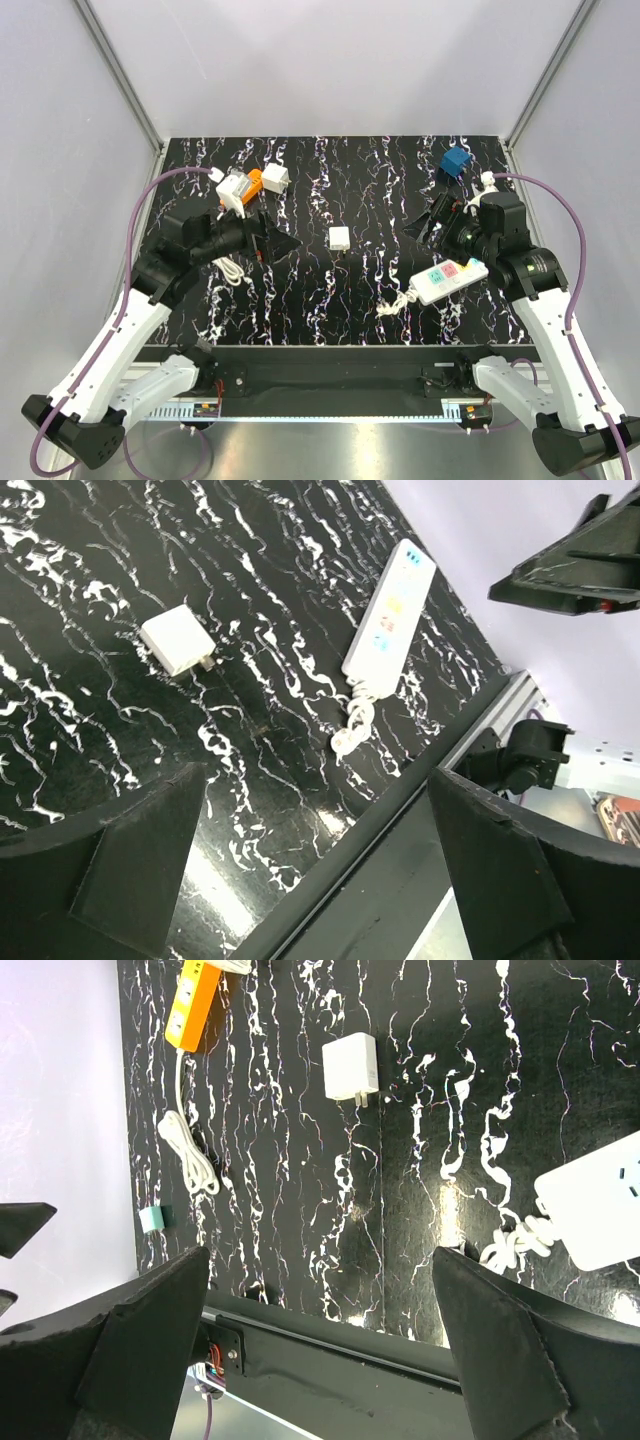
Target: Insert the plug
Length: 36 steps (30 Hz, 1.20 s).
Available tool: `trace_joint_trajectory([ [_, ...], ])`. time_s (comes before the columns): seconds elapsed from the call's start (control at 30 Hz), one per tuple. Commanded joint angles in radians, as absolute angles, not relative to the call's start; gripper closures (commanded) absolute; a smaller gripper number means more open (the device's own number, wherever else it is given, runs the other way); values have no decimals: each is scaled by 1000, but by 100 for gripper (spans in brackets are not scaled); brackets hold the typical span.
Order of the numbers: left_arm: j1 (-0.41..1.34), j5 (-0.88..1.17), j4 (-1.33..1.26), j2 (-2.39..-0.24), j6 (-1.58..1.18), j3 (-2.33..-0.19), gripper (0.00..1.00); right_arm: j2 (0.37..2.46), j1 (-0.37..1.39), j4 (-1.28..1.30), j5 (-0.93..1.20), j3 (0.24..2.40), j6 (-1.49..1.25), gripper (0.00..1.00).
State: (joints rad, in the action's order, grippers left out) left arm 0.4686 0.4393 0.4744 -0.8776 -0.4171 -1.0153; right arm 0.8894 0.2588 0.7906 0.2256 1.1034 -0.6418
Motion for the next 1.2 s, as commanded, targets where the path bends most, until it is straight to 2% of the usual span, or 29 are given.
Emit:
trace_joint_trajectory([
  [0.0,466,388,472,-861,-399,-1063,1,873,256,787,203,1137,-644,0],
  [0.17,466,240,537,-900,-408,-1075,1,858,255,795,180,1126,-637,0],
  [0.3,466,207,543,-982,-434,-1074,1,856,256,793,166,1080,-621,0],
  [0.5,482,178,535,-1250,-494,-1129,6,893,256,746,208,1002,-615,0],
  [0.67,558,95,503,-1505,-462,-1241,10,900,256,701,279,963,-618,0],
  [0.87,607,100,486,-1752,-483,-1399,13,871,256,698,282,950,-588,0],
  [1.17,684,12,488,-1962,-448,-1551,7,828,256,680,290,936,-543,0],
])
